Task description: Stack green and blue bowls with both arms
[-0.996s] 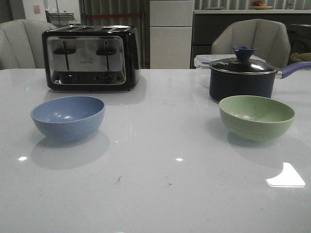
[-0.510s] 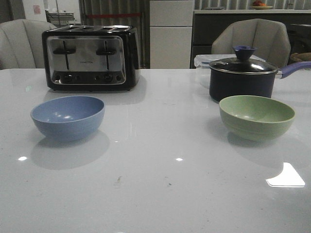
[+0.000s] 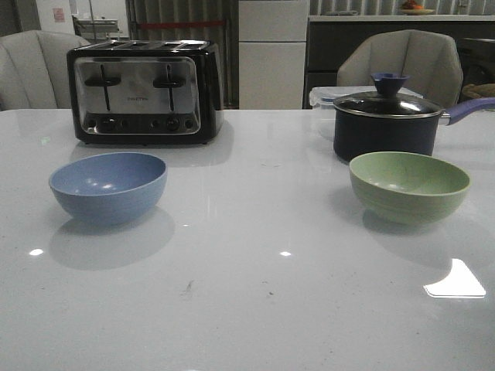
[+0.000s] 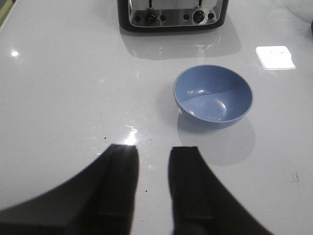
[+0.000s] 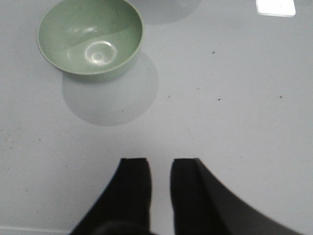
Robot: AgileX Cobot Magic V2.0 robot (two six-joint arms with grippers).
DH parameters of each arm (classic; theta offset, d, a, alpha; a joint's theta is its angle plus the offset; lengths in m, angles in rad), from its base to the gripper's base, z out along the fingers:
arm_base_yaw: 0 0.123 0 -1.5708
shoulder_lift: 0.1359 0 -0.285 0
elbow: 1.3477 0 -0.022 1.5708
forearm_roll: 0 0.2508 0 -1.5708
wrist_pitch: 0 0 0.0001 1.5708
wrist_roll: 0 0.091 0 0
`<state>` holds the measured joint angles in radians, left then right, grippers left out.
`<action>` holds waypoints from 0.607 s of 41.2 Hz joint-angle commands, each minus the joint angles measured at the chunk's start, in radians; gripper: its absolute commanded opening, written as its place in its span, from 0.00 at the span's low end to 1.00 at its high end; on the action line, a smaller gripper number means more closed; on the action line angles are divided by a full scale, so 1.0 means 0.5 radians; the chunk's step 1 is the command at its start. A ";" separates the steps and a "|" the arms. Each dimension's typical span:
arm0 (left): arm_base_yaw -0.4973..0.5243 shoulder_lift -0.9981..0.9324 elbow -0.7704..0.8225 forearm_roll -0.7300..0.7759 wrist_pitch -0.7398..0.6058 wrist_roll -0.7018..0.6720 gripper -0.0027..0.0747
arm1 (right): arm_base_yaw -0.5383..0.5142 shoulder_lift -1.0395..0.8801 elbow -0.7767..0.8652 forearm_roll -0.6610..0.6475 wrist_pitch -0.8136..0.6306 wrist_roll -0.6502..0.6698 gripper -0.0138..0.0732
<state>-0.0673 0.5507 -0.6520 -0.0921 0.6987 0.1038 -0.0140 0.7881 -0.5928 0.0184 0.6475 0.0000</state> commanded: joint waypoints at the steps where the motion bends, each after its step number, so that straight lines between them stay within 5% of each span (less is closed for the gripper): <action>1: 0.003 0.019 -0.069 -0.021 -0.136 -0.016 0.64 | -0.004 0.111 -0.087 0.058 -0.141 0.000 0.71; 25: 0.003 0.019 -0.069 -0.021 -0.136 -0.016 0.66 | -0.004 1.296 -0.818 0.293 -0.110 0.000 0.73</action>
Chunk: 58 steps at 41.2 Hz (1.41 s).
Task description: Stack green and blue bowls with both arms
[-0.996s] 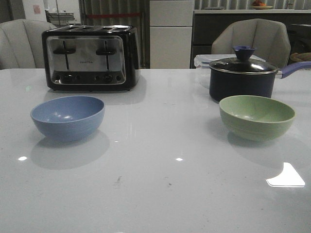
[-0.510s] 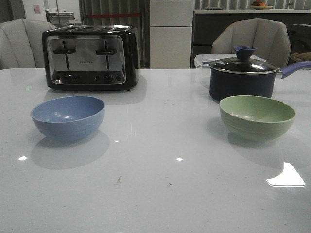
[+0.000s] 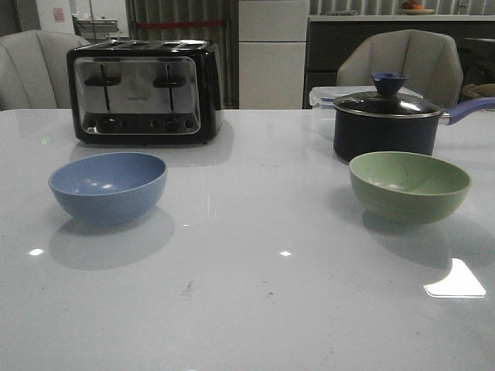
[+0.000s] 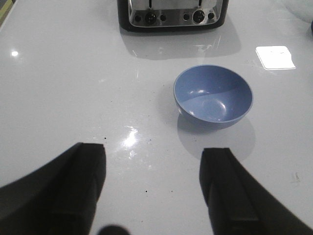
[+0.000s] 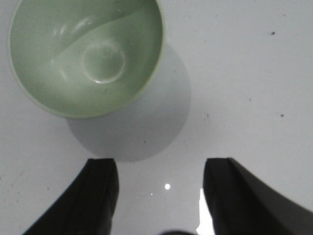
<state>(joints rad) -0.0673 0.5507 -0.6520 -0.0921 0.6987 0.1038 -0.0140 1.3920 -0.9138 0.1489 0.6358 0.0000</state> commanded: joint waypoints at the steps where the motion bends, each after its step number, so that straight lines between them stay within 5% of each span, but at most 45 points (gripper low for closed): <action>1: 0.003 0.019 -0.069 -0.021 -0.136 -0.016 0.66 | -0.004 0.145 -0.210 0.037 -0.086 0.000 0.73; 18: 0.003 0.019 -0.069 -0.021 -0.136 -0.016 0.66 | -0.004 0.813 -0.811 0.098 0.028 0.000 0.72; 36: 0.003 0.019 -0.069 -0.021 -0.140 -0.016 0.66 | -0.004 0.981 -0.977 0.096 0.173 -0.080 0.30; 43: 0.003 0.019 -0.069 -0.021 -0.140 -0.016 0.66 | 0.028 0.869 -0.973 0.096 0.235 -0.192 0.24; 58: 0.003 0.019 -0.069 -0.021 -0.143 -0.016 0.66 | 0.522 0.697 -0.961 0.098 0.354 -0.277 0.24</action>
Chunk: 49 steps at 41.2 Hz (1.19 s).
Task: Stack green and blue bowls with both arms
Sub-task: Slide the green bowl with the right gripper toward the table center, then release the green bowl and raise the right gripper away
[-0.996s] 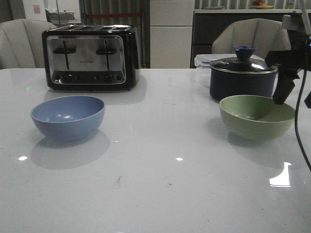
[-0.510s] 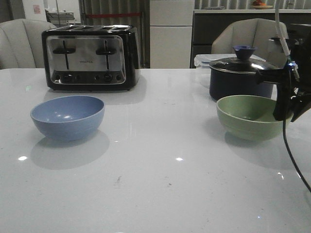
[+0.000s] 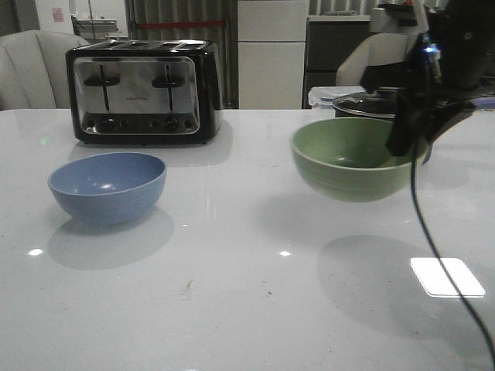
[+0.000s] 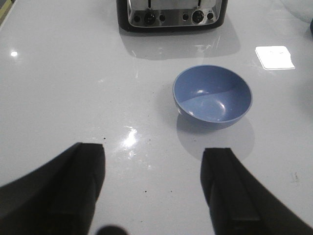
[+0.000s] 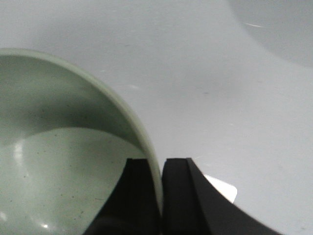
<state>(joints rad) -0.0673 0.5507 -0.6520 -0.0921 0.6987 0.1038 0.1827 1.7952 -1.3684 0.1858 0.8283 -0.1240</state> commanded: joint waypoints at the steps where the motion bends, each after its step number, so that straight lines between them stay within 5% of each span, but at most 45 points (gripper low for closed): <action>1: 0.003 0.019 -0.069 -0.021 -0.143 -0.016 0.66 | 0.165 -0.107 -0.044 0.024 -0.039 -0.029 0.24; 21: 0.003 0.019 -0.069 -0.021 -0.151 -0.016 0.66 | 0.600 0.091 0.138 0.103 -0.296 -0.029 0.26; 31: 0.003 0.019 -0.069 -0.021 -0.151 -0.016 0.66 | 0.600 0.045 0.138 0.085 -0.394 -0.030 0.59; 49: 0.003 0.019 -0.069 -0.021 -0.142 -0.016 0.66 | 0.600 -0.869 0.519 0.065 -0.511 -0.232 0.52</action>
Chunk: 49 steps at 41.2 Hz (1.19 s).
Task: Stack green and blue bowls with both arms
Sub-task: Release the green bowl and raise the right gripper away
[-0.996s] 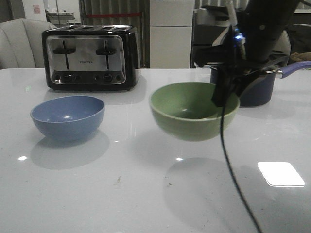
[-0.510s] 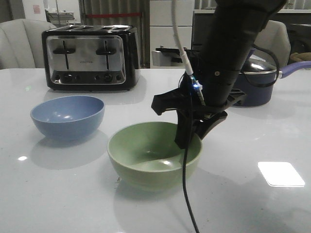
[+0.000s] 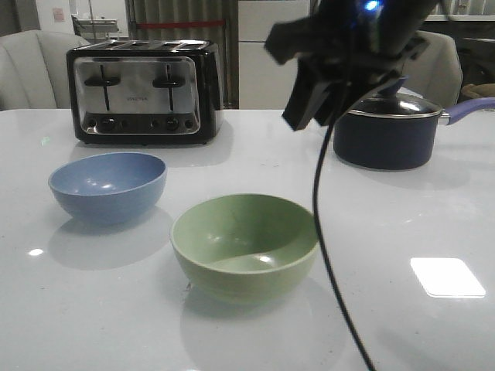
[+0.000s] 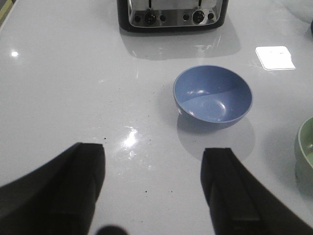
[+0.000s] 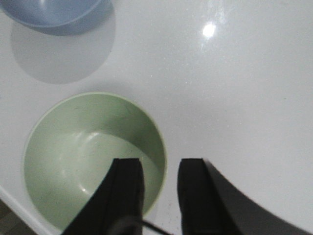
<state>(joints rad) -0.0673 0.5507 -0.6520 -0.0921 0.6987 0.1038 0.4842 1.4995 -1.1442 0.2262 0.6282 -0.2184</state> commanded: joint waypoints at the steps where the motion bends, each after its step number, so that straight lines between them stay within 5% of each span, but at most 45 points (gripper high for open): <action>1: 0.003 0.019 -0.069 -0.021 -0.142 -0.016 0.66 | -0.003 -0.335 0.112 -0.020 -0.116 -0.043 0.52; 17: -0.002 0.019 -0.015 -0.088 -0.159 -0.016 0.66 | -0.003 -1.229 0.782 -0.122 -0.098 -0.039 0.52; 29: -0.265 0.104 0.000 -0.067 -0.159 0.094 0.66 | -0.003 -1.488 0.973 -0.122 -0.054 -0.039 0.52; 49: -0.305 1.123 -0.484 -0.096 -0.203 0.034 0.84 | -0.003 -1.488 0.973 -0.122 -0.035 -0.039 0.52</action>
<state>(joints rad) -0.2129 1.0480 -0.8169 -0.1327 0.6738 0.1332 0.4842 0.7623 -0.6321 0.1681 0.6654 -0.2263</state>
